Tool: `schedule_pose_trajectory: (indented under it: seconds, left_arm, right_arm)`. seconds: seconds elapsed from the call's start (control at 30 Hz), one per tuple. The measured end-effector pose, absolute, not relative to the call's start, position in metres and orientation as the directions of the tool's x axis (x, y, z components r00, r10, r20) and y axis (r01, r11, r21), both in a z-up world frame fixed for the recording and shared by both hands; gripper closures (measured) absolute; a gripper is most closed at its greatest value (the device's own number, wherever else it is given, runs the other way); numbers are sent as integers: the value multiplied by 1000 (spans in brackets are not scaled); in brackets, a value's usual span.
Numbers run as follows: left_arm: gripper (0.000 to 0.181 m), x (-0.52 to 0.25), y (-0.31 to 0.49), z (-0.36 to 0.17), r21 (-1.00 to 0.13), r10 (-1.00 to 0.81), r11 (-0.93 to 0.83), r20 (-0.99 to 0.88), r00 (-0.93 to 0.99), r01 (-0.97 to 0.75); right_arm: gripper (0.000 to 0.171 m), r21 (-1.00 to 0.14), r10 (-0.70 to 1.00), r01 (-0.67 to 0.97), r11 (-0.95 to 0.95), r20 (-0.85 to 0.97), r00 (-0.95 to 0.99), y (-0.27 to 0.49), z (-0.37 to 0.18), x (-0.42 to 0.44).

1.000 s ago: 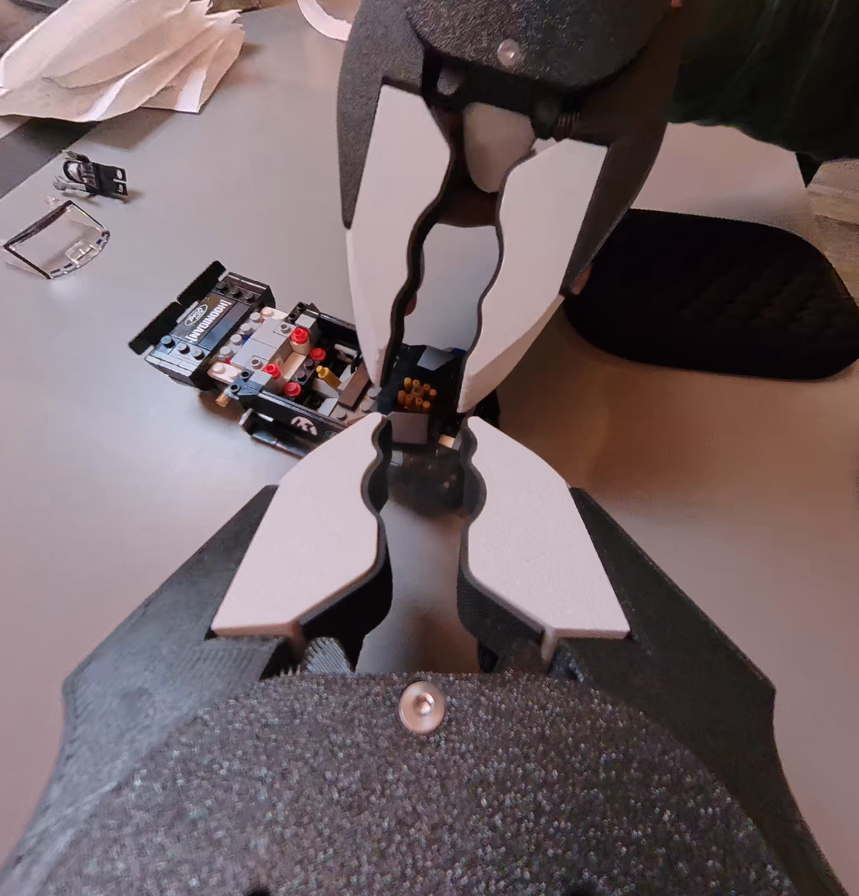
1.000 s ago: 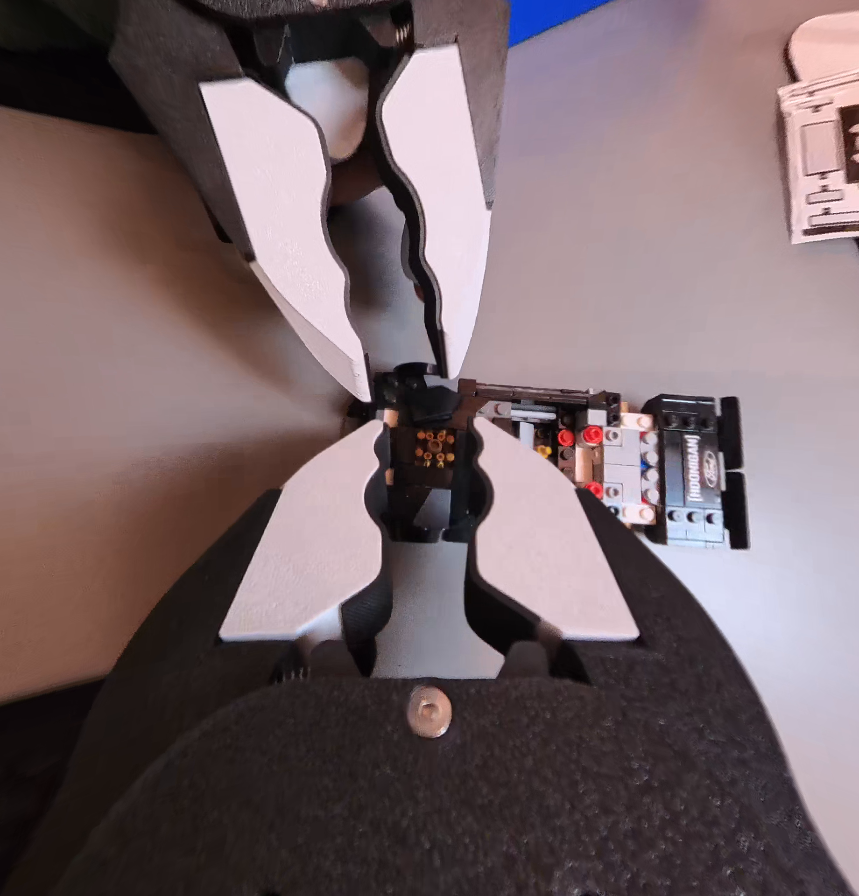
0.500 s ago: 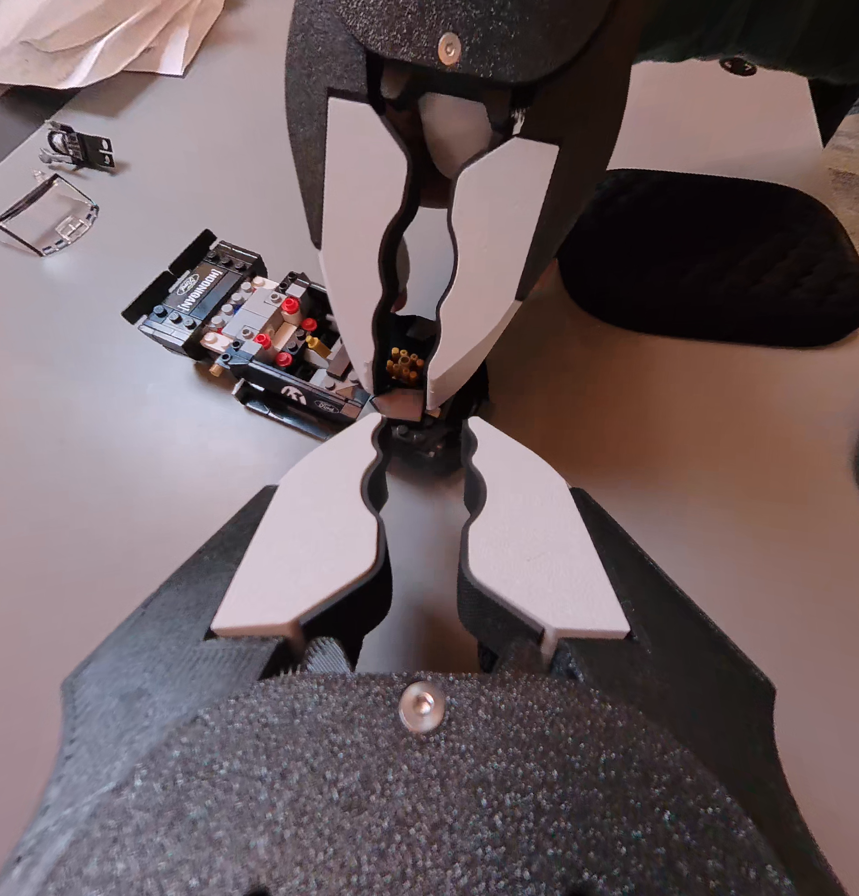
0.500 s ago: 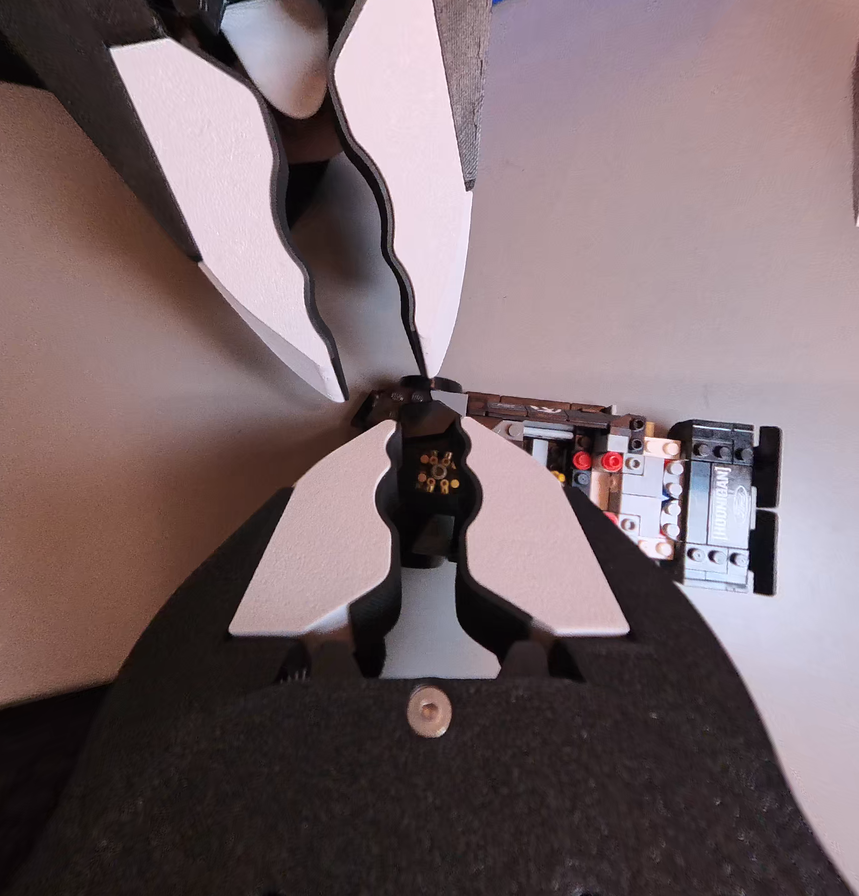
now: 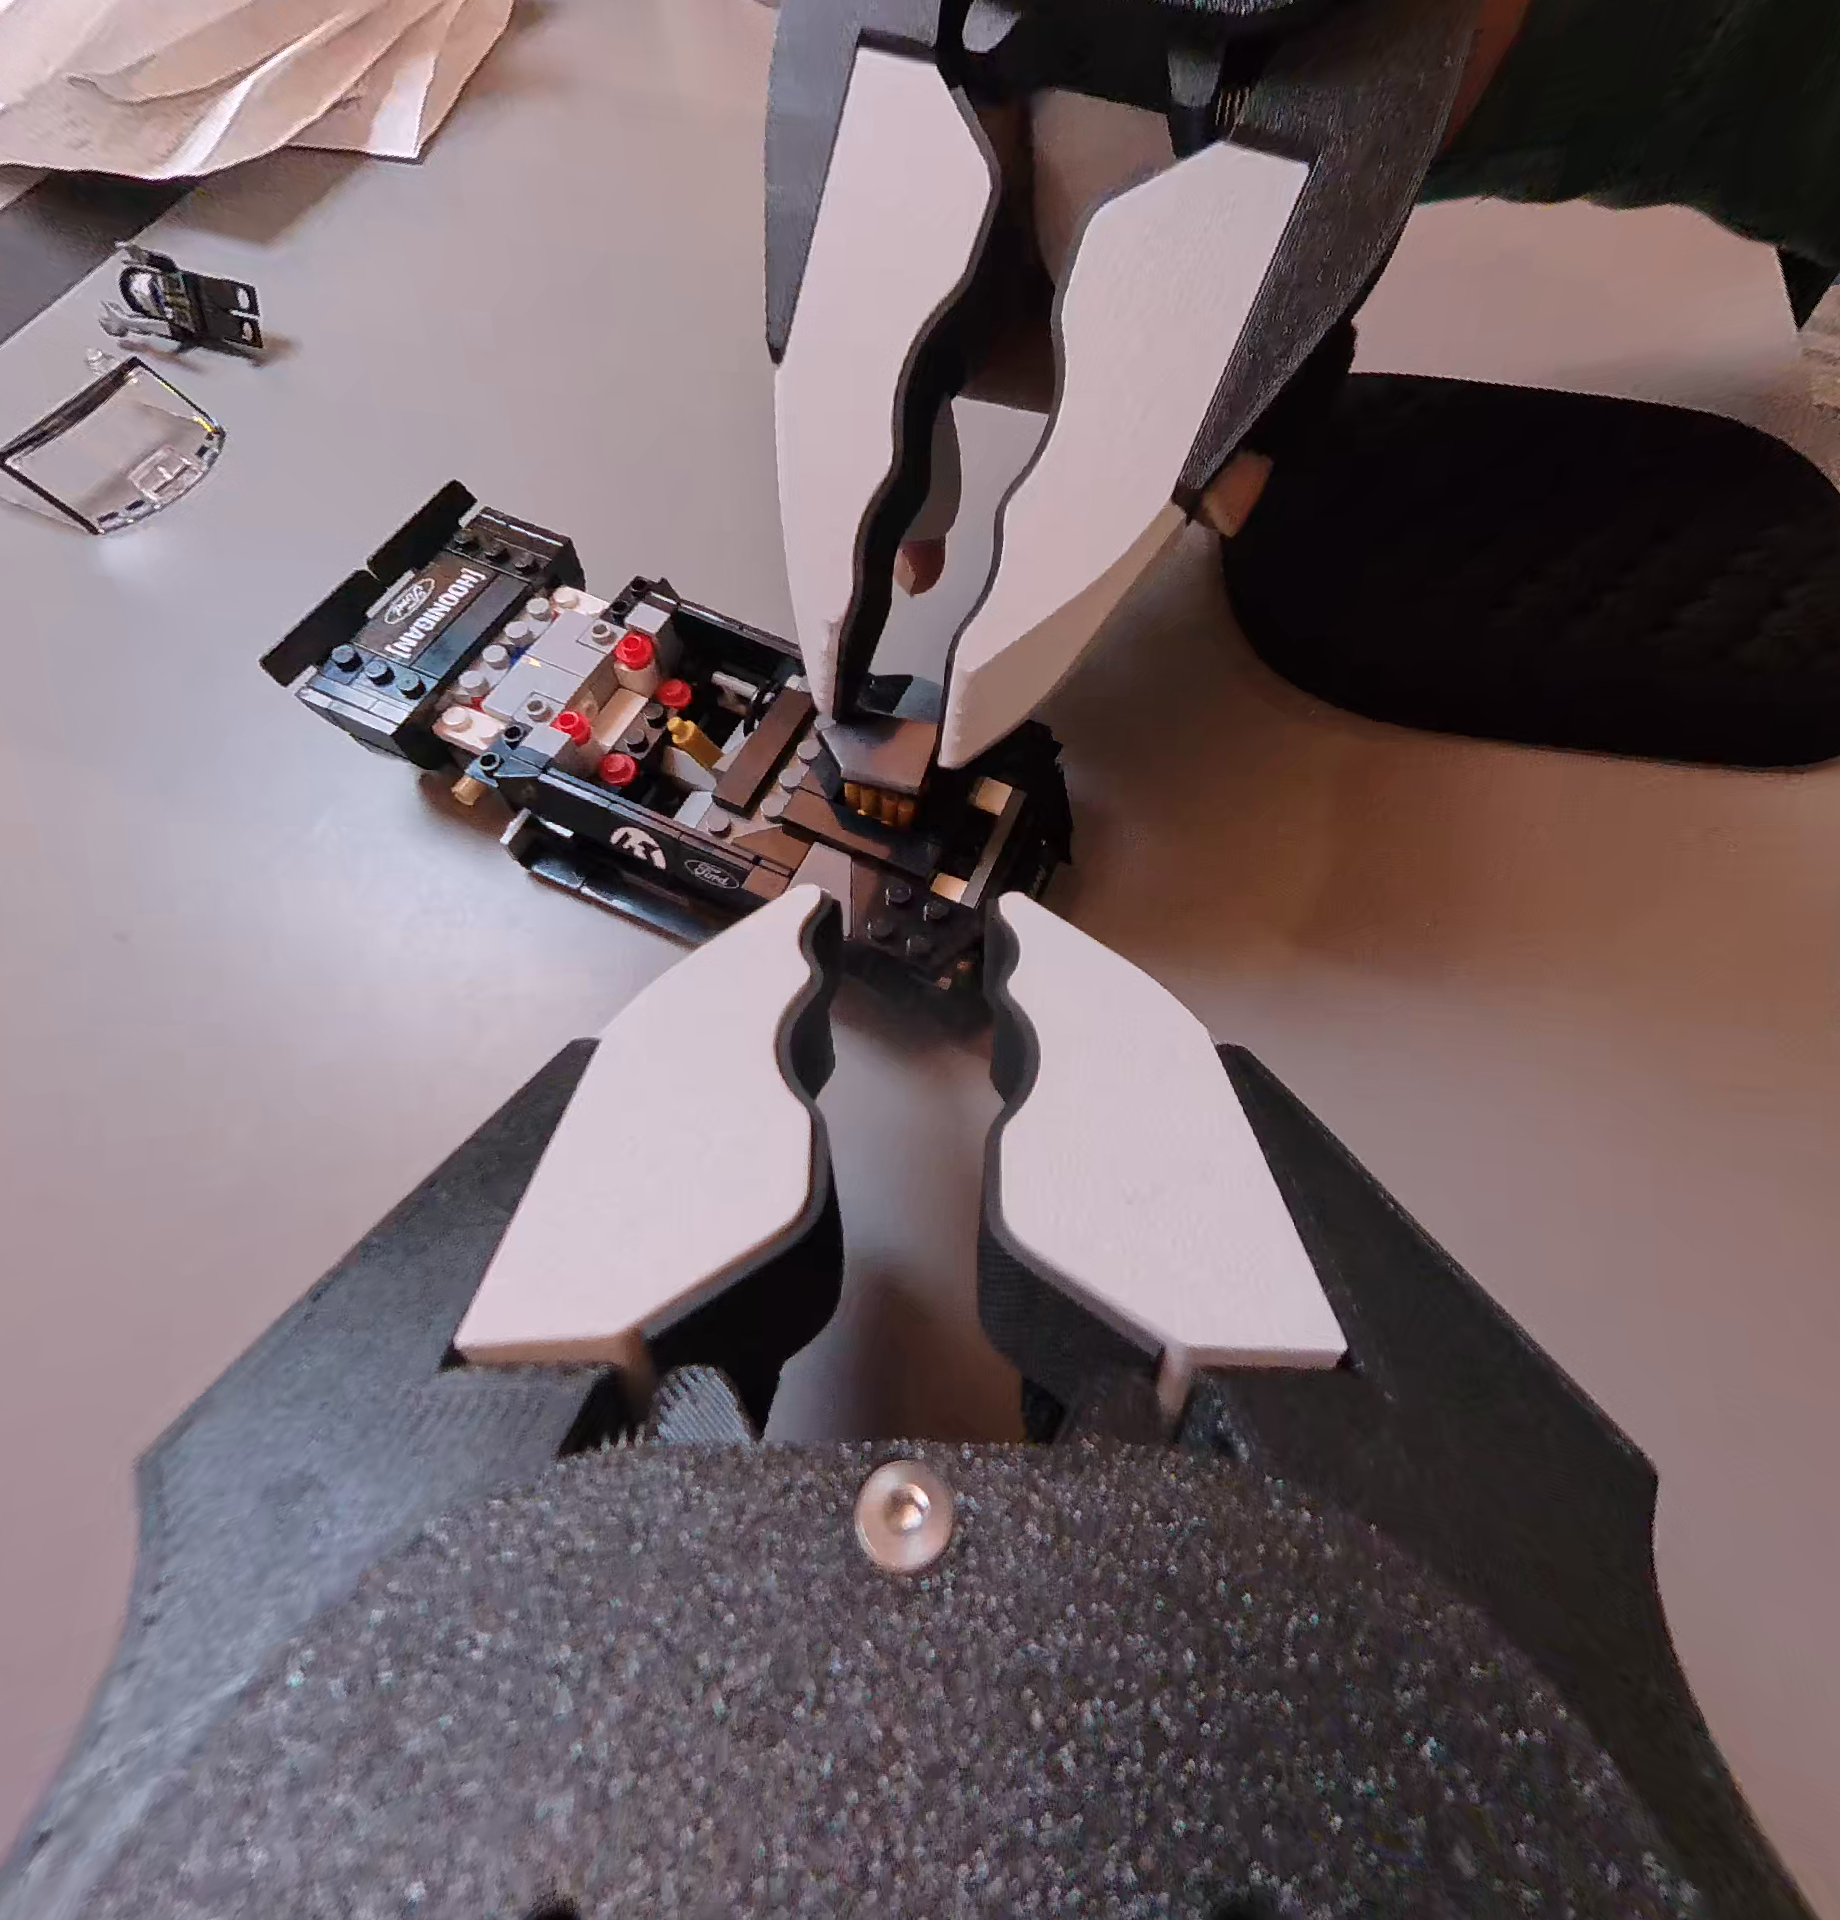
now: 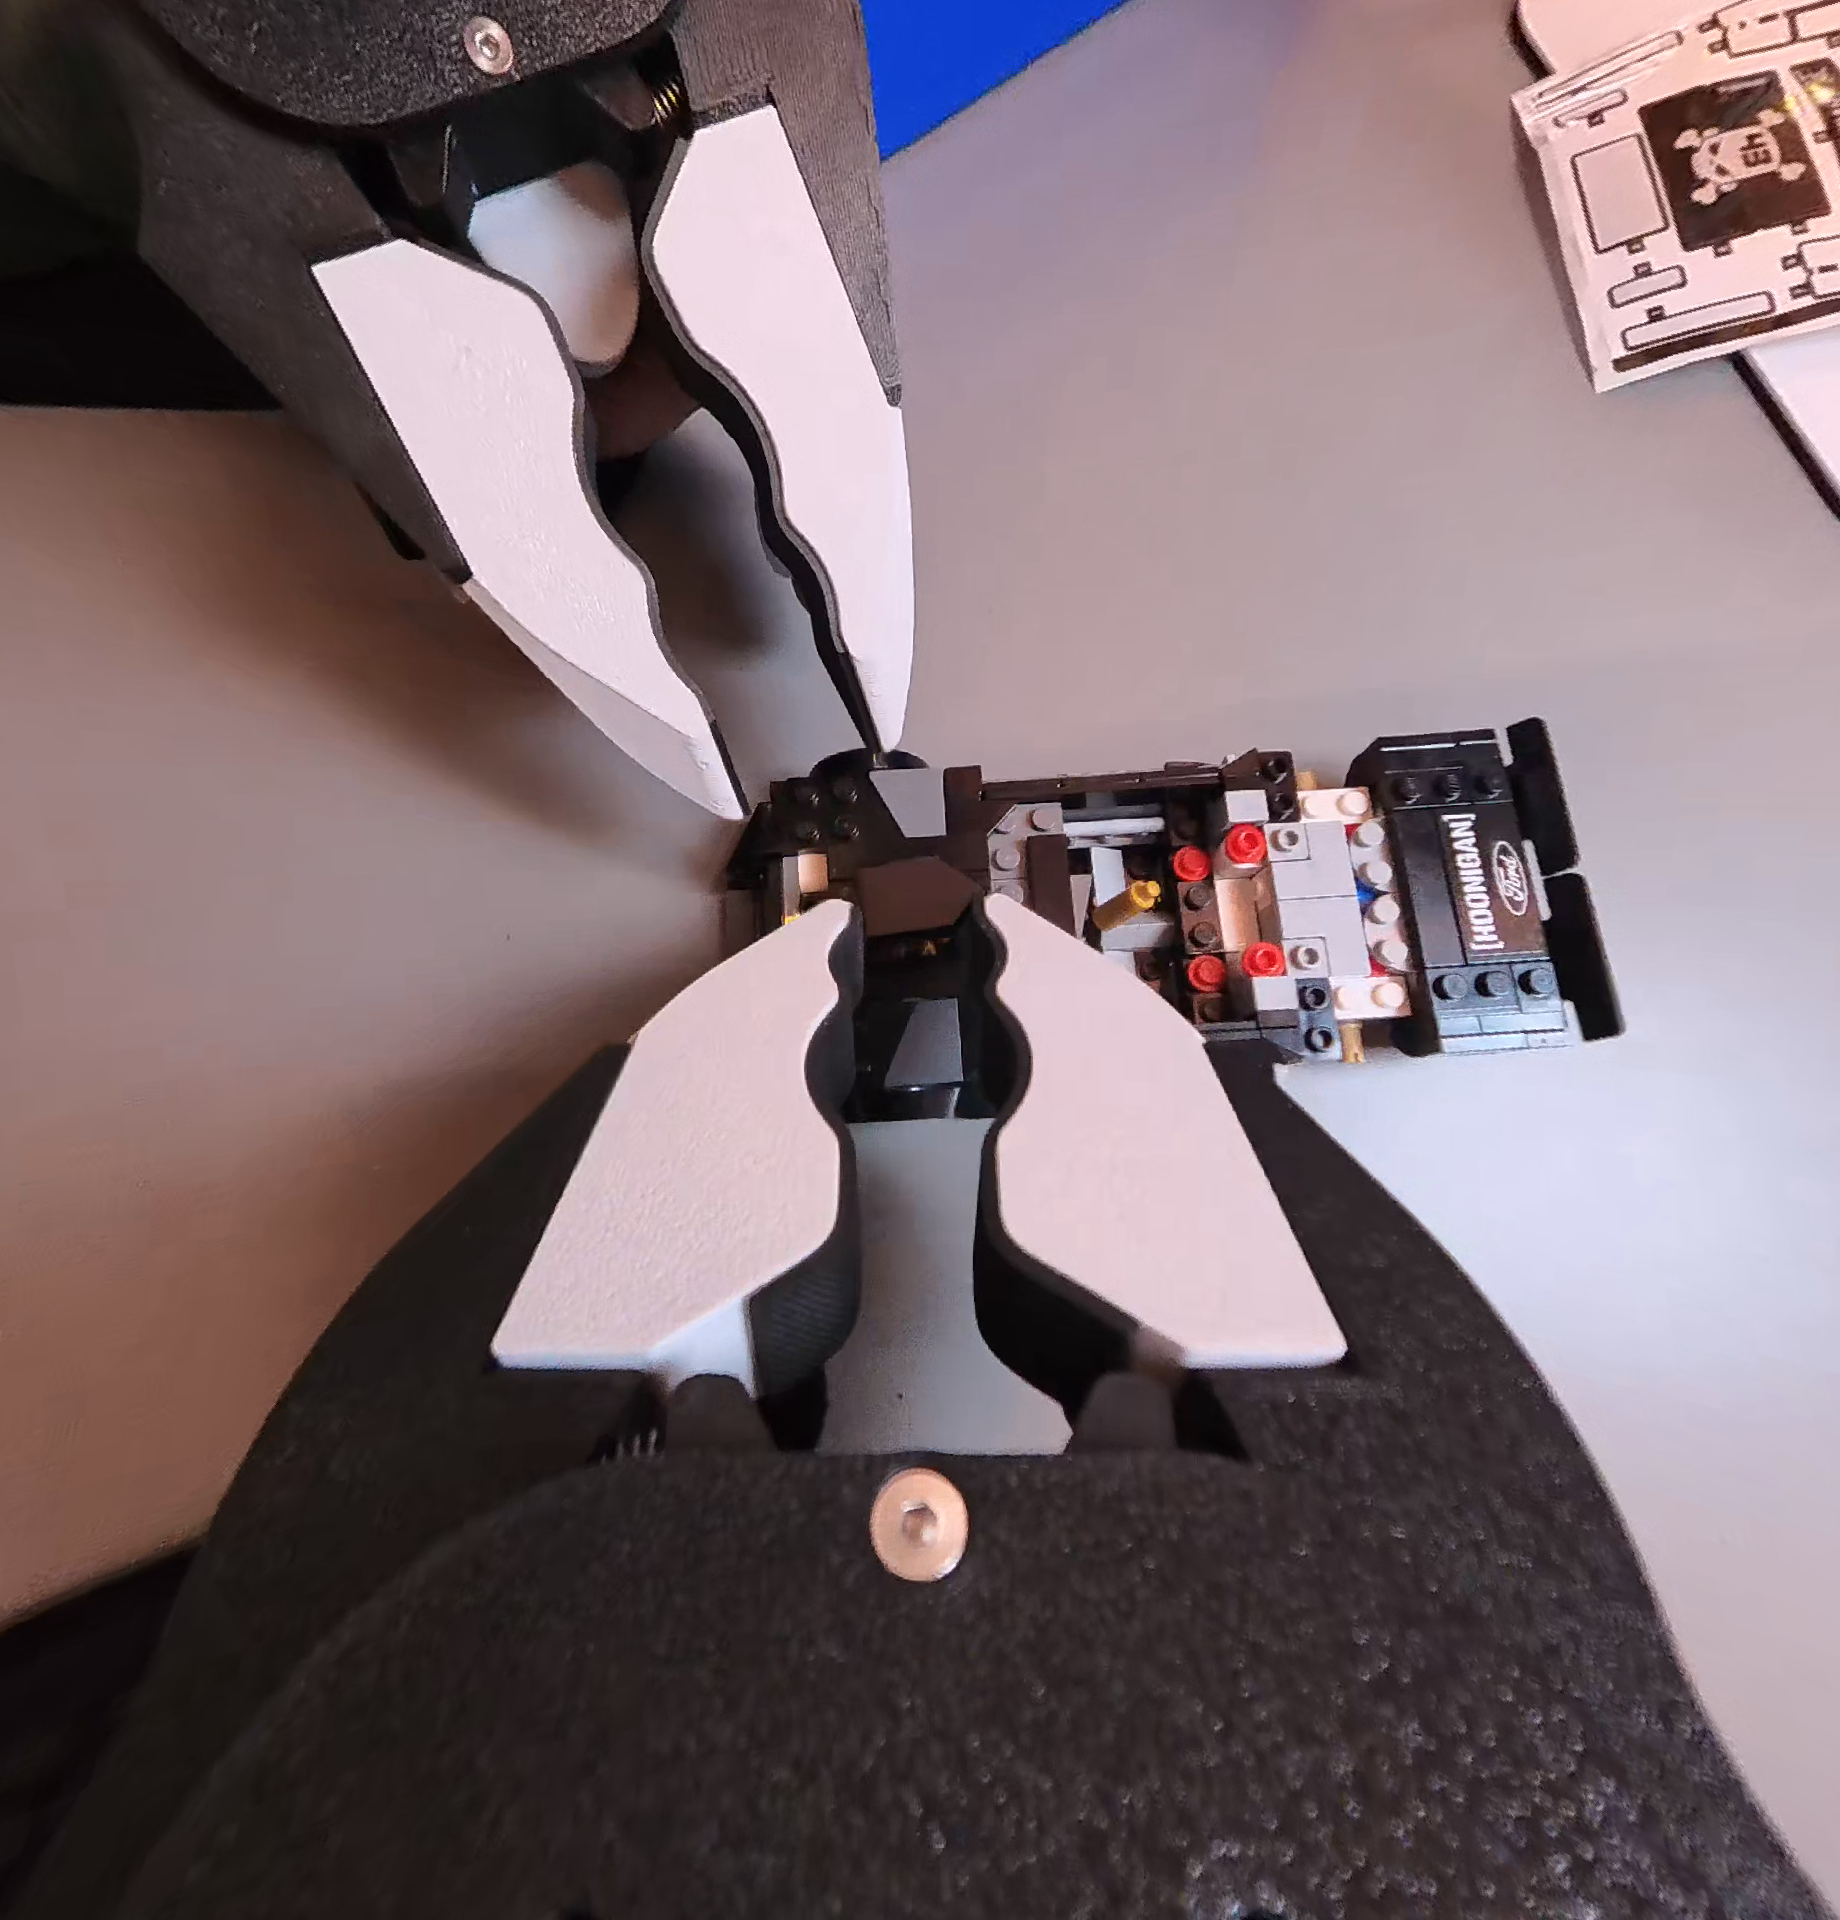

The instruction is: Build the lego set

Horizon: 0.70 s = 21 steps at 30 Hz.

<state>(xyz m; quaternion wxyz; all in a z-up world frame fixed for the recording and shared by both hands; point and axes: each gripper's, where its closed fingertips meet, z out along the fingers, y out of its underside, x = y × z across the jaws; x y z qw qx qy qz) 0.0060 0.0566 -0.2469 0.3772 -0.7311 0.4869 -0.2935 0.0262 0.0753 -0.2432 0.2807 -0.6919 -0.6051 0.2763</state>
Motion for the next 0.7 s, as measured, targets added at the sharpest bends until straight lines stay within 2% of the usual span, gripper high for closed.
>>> schedule_pose_trajectory:
  seconds: [0.7]
  left_arm:
    - [157,25,58,-248,-863,-938,-219,58,340,-456]
  right_arm:
    - [152,-683,989,720,-122,-26,144,74,-249,28]
